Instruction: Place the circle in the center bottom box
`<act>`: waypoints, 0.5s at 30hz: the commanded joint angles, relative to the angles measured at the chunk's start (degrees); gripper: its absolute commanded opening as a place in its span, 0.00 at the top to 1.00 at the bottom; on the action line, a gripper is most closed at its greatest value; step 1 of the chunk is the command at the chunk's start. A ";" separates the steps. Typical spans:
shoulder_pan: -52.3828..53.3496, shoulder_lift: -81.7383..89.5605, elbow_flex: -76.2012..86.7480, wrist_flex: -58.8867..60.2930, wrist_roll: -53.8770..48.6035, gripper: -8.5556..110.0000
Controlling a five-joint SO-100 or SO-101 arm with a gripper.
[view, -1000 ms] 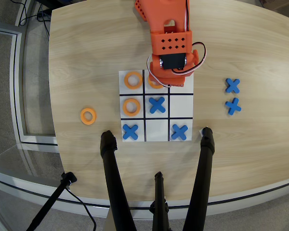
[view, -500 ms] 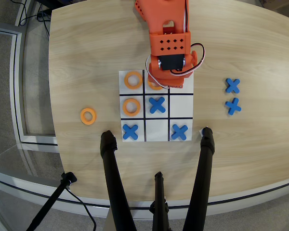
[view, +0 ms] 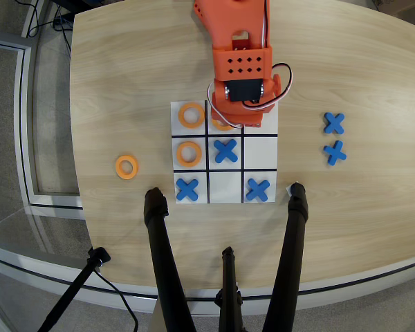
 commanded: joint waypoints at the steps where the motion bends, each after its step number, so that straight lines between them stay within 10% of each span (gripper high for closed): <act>1: 0.44 1.41 -0.88 1.14 -0.44 0.85; 15: 1.93 13.18 -18.37 23.29 0.18 0.81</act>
